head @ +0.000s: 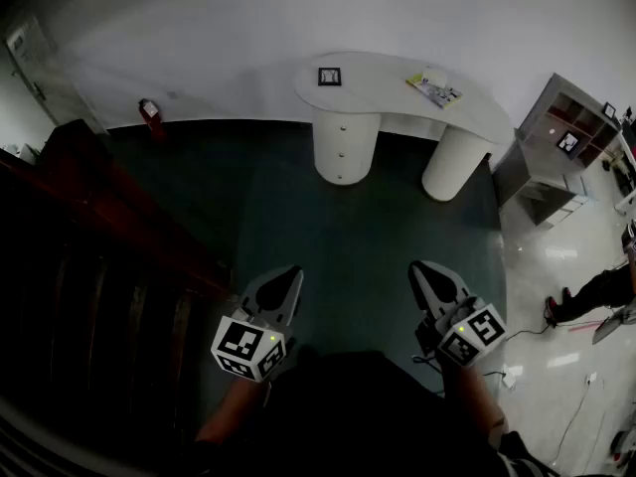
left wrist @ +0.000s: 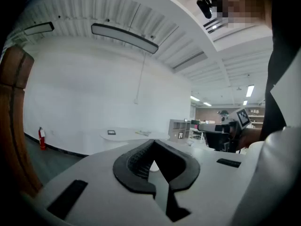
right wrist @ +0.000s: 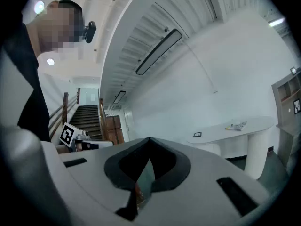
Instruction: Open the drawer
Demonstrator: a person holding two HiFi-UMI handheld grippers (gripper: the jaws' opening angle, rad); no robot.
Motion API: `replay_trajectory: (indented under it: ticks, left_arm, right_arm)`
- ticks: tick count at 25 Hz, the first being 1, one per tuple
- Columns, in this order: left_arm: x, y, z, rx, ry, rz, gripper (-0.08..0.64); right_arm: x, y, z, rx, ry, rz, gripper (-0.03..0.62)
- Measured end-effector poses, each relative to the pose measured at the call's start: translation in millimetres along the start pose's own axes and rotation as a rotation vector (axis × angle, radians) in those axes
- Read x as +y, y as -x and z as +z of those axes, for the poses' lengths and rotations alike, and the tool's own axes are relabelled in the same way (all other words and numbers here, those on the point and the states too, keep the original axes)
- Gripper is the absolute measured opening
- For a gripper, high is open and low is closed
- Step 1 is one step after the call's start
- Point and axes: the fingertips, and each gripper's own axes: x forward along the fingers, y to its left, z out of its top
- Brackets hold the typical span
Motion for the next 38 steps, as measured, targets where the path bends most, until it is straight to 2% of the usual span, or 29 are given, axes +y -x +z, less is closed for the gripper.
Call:
replay_trajectory:
  ticks: [6, 12, 15, 19, 22, 28, 32, 35, 38]
  left_arm:
    - [14, 10, 2, 0.005, -0.048, 0.001, 0.011]
    - [31, 27, 3, 0.008, -0.063, -0.043, 0.011]
    - [49, 37, 2, 0.011, -0.093, -0.031, 0.011]
    - [69, 42, 3, 0.003, -0.035, -0.059, 0.011]
    - [83, 39, 11, -0.024, -0.003, -0.045, 0.011]
    - [103, 10, 13, -0.022, -0.081, -0.003, 0.011]
    - [109, -31, 12, -0.015, -0.07, -0.016, 0.011]
    - [117, -72, 14, -0.001, -0.043, -0.014, 0.011]
    - [126, -123, 23, 0.01, -0.036, -0.025, 0.011]
  right_arm:
    - [13, -16, 0, -0.015, 0.012, -0.005, 0.015]
    - [41, -38, -5, -0.018, 0.036, 0.023, 0.015]
    - [54, -50, -9, -0.022, 0.029, 0.021, 0.015]
    - [66, -62, -17, -0.009, 0.017, 0.022, 0.017]
    - [65, -69, -20, 0.012, -0.008, 0.023, 0.017]
    - [36, -98, -26, 0.015, -0.032, 0.042, 0.017]
    - [1, -131, -29, 0.017, -0.05, 0.082, 0.017]
    - [-25, -155, -15, -0.015, -0.063, 0.13, 0.017]
    - [-69, -177, -8, -0.016, -0.073, 0.146, 0.017]
